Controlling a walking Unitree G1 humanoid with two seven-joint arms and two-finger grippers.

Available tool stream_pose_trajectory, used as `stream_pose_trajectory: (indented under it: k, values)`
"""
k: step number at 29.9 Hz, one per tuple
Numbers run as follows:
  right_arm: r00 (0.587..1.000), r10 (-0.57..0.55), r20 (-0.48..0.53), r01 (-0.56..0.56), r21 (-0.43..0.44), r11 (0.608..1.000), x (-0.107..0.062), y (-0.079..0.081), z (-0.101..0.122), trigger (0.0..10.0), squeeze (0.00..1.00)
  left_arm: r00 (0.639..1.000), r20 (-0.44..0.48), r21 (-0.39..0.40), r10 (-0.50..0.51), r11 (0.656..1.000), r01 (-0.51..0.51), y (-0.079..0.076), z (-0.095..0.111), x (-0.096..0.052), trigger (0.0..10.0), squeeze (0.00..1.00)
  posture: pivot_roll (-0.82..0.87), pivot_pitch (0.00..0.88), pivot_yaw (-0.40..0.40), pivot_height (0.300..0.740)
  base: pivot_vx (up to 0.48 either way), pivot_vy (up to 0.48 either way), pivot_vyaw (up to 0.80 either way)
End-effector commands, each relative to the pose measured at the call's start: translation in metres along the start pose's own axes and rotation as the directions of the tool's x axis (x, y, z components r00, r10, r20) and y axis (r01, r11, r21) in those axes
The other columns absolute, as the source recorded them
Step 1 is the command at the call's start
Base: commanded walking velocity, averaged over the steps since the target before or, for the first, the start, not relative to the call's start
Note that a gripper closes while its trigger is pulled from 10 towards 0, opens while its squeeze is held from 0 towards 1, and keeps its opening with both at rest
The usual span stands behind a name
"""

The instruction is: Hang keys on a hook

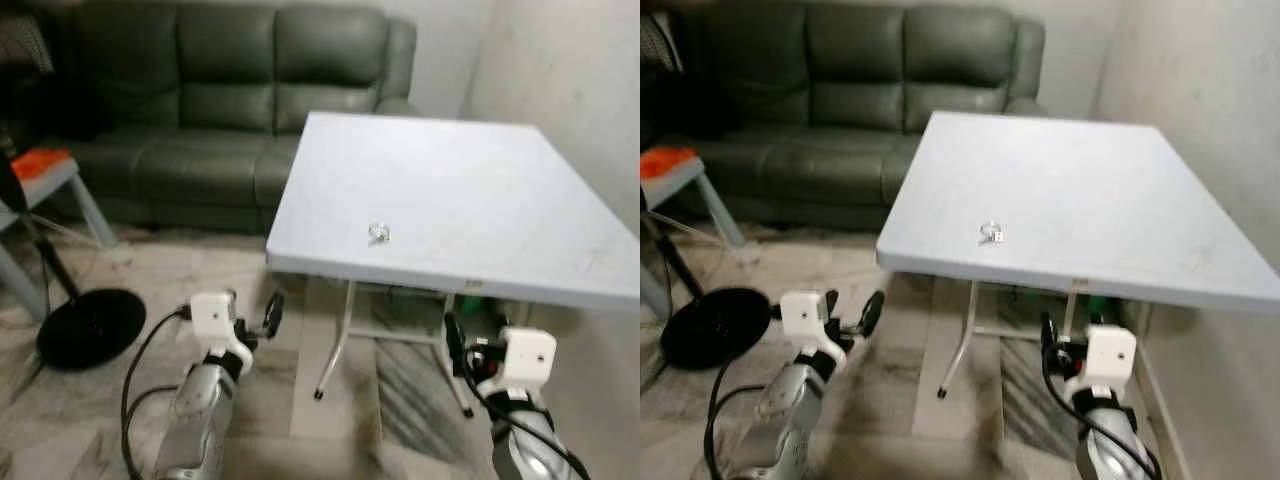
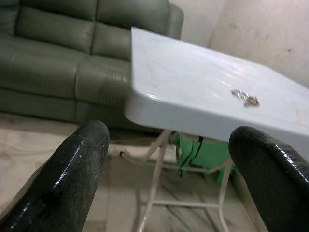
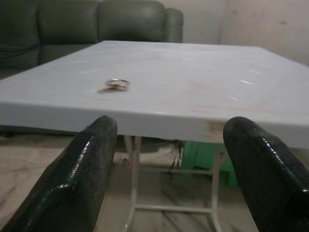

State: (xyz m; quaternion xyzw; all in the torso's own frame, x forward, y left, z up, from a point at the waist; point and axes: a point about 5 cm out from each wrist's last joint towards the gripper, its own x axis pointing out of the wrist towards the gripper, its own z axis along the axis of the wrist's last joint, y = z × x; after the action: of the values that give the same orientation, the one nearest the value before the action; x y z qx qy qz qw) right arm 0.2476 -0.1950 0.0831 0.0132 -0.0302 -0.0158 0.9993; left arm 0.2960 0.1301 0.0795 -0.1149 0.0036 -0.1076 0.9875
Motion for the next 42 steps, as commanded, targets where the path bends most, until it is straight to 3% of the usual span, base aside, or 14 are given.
stream_pose_trajectory:
  k: [1, 6, 16, 23, 42]
  values:
    - [1.000, 0.025, 0.016, -0.025, 0.015, 1.000, 0.0033, 0.0074, 0.0033, 10.0, 0.00, 1.000, -0.001, 0.018, 0.026, 1.000, -0.026, 0.0092, 0.0015, -0.0023, 10.0, 0.00, -0.01, 0.000, -0.046, 0.740, 0.000, 0.480, 0.00]
    - [1.000, 0.028, 0.015, -0.028, 0.014, 1.000, 0.0035, 0.0072, 0.0029, 10.0, 0.00, 0.999, -0.002, 0.015, 0.035, 0.999, -0.035, 0.0093, 0.0005, -0.0026, 10.0, 0.00, -0.01, 0.000, -0.046, 0.740, 0.000, 0.462, 0.00]
    - [0.999, 0.032, 0.016, -0.032, 0.014, 0.999, 0.0034, 0.0075, 0.0033, 10.0, 0.00, 0.997, -0.054, -0.004, 0.061, 0.998, -0.062, 0.0113, -0.0043, -0.0021, 10.0, 0.00, -0.01, 0.000, -0.048, 0.740, 0.000, 0.000, 0.00]
    - [0.999, 0.032, 0.018, -0.033, 0.015, 0.999, 0.0037, 0.0073, 0.0041, 10.0, 0.00, 0.998, -0.034, 0.008, 0.047, 0.999, -0.047, 0.0104, -0.0017, -0.0016, 10.0, 0.00, -0.01, 0.007, -0.047, 0.740, 0.000, 0.000, 0.00]
    - [0.999, 0.039, 0.020, -0.039, 0.020, 0.999, 0.0044, 0.0091, 0.0046, 10.0, 0.00, 0.998, -0.043, 0.002, 0.056, 0.998, -0.056, 0.0109, -0.0019, -0.0020, 10.0, 0.00, -0.01, 0.016, -0.047, 0.740, 0.349, 0.000, 0.00]
